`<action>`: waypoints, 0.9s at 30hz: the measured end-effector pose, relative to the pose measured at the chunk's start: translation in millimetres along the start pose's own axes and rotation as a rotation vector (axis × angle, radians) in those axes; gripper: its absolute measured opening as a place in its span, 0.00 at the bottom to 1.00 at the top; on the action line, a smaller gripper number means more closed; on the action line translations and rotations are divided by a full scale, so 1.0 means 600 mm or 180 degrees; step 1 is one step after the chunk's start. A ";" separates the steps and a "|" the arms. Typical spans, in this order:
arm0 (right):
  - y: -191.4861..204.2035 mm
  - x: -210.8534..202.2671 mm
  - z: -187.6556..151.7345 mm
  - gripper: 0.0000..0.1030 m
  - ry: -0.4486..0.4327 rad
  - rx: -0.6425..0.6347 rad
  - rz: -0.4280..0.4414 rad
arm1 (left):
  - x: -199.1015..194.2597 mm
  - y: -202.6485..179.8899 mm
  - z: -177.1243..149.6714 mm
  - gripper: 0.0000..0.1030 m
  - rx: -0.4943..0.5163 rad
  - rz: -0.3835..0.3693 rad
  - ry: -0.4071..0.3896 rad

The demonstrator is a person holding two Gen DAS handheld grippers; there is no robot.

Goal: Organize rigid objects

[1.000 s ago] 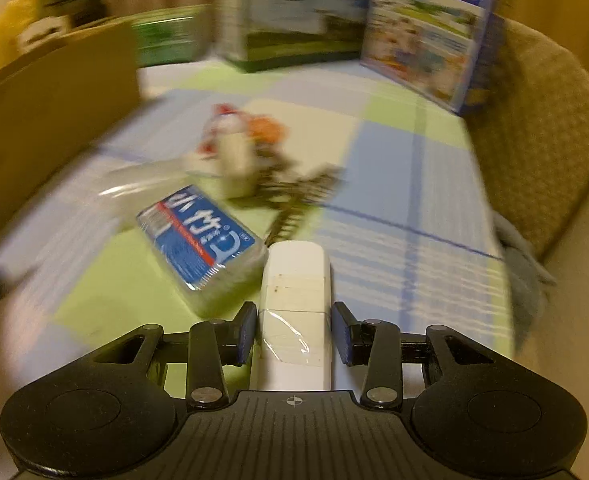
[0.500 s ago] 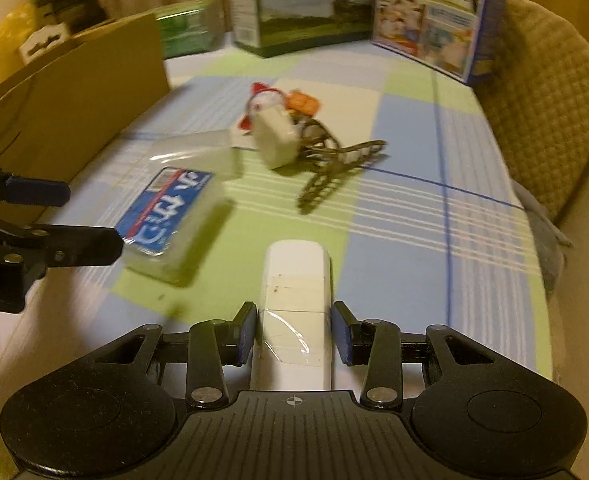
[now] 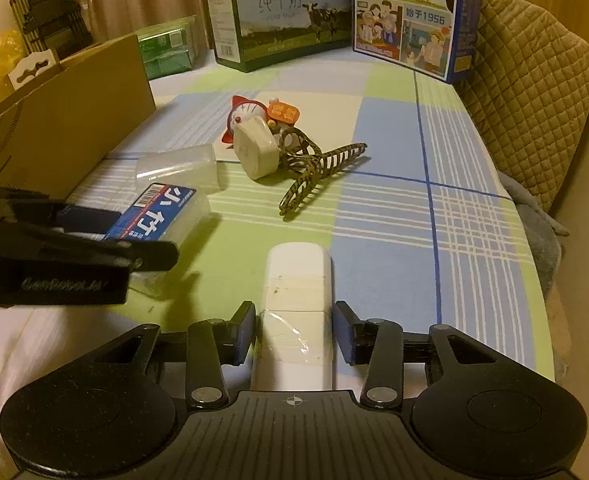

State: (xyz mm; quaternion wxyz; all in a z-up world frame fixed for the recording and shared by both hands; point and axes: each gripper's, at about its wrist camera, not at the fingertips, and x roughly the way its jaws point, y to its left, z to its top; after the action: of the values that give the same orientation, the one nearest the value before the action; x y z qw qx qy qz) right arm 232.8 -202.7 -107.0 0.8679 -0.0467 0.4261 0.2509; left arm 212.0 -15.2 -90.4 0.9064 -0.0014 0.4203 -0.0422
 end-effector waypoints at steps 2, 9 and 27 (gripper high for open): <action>0.003 -0.001 -0.001 0.41 0.0012 0.0000 -0.0011 | -0.013 0.002 -0.011 0.51 0.0032 -0.0014 0.0033; 0.031 -0.004 -0.015 0.44 0.0069 -0.0054 -0.0256 | -0.049 0.015 -0.050 0.51 0.0154 -0.0011 0.0023; 0.031 -0.003 -0.012 0.44 0.0036 0.0039 -0.0318 | -0.009 0.015 -0.035 0.53 0.0297 0.0019 0.0079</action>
State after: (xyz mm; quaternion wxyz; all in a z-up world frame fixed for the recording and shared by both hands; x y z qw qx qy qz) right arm 217.9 -189.6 -108.0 0.8772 -0.0640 0.4296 0.2044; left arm 193.6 -5.4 -100.3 0.9003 0.0426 0.4292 -0.0591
